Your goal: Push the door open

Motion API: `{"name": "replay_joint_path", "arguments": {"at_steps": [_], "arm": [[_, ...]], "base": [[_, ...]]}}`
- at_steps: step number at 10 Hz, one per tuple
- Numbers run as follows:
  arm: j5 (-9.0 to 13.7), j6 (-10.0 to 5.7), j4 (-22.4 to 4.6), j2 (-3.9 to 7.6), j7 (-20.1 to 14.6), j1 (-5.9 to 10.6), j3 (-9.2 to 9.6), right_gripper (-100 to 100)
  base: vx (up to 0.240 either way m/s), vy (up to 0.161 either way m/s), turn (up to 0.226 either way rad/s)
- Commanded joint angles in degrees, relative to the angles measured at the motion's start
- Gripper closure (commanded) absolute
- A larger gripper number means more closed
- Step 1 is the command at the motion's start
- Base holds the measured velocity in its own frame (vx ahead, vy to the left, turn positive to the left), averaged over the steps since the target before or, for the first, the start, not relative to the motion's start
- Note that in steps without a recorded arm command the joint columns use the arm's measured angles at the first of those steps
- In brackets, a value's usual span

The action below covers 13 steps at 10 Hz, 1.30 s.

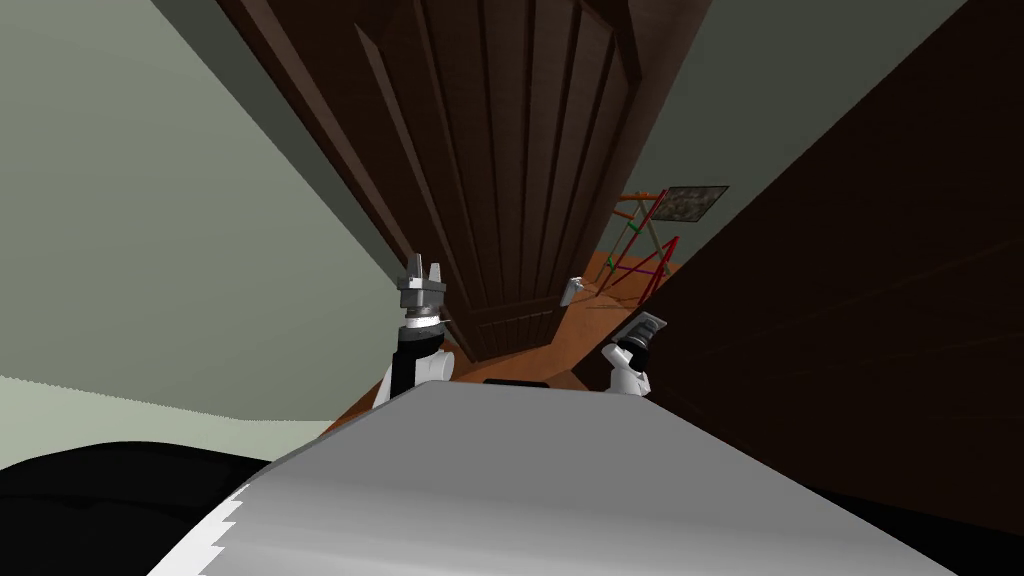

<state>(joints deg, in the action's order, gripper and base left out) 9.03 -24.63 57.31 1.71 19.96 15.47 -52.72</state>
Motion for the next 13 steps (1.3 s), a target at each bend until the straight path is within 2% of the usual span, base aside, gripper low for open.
{"name": "replay_joint_path", "arguments": {"at_steps": [1, 3, 4, 5, 8, 11, 12, 13], "arm": [[0.4, -0.63, 0.2, 0.3, 1.0, 0.7, -1.85, 100], [0.8, -1.33, 0.5, 0.57, 2.1, 1.5, -3.93, 100], [1.1, -1.92, 0.8, 0.74, 3.0, 2.15, -5.65, 100], [1.1, -1.92, 0.8, 0.74, 3.0, 2.15, -5.65, 100], [1.7, -2.96, 1.2, 0.97, 4.7, 3.33, -8.74, 100], [1.7, -2.96, 1.2, 0.97, 4.7, 3.33, -8.74, 100], [2.2, -3.76, 1.5, 1.08, 6.0, 4.22, -11.07, 100], [2.4, -4.17, 1.7, 1.12, 6.6, 4.68, -12.28, 100]], "base": [[0.014, -0.085, 0.119], [0.031, -0.165, 0.153], [0.061, -0.162, 0.156], [0.042, -0.11, 0.05], [0.029, -0.088, 0.081], [0.007, -0.024, 0.017], [0.007, -0.059, 0.122], [0.026, -0.108, 0.16]]}}
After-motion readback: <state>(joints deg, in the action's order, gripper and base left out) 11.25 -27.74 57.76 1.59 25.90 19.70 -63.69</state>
